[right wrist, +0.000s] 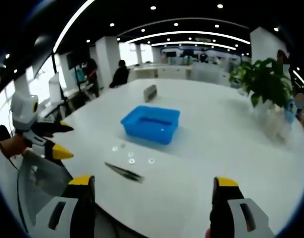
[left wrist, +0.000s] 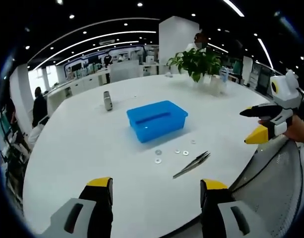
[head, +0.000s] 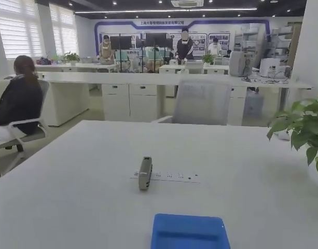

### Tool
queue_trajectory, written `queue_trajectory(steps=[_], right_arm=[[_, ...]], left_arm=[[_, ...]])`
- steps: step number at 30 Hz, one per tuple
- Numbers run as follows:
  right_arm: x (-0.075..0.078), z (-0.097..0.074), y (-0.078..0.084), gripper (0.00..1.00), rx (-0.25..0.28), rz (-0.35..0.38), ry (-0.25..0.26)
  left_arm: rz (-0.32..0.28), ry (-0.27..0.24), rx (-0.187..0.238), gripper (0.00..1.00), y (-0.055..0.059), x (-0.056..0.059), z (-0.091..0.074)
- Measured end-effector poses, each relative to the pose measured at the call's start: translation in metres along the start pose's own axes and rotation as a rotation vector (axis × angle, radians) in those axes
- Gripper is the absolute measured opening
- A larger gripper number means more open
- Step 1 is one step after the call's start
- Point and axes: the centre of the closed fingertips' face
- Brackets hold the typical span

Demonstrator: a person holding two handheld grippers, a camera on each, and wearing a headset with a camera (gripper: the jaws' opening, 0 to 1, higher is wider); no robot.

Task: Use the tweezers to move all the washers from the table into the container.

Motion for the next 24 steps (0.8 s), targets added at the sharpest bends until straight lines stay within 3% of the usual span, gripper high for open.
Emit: queue_trajectory(steps=[7, 17, 22, 24], right_arm=[[-0.003, 0.005, 0.008, 0.96, -0.047, -0.013, 0.003], [-0.005, 0.008, 0.013, 0.96, -0.081, -0.018, 0.006], [-0.002, 0.007, 0.013, 0.96, -0.075, -0.003, 0.011], [-0.002, 0.007, 0.014, 0.96, -0.076, 0.0, 0.013]], left_arm=[[0.06, 0.078, -0.015, 0.54, -0.003, 0.009, 0.021], [0.14, 0.15, -0.082, 0.29, 0.007, 0.014, 0.046], [0.188, 0.248, -0.125, 0.21, 0.013, 0.024, 0.06], [0.226, 0.254, -0.138, 0.16, 0.014, 0.024, 0.066]])
Point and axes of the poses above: the centre of the closed fingertips' face, and the gripper's own axes: z roughly forward along the fingers, x roughly to its right, y roughly out of its underside, and after that the axes turned 3 degrees about -x, right-handed
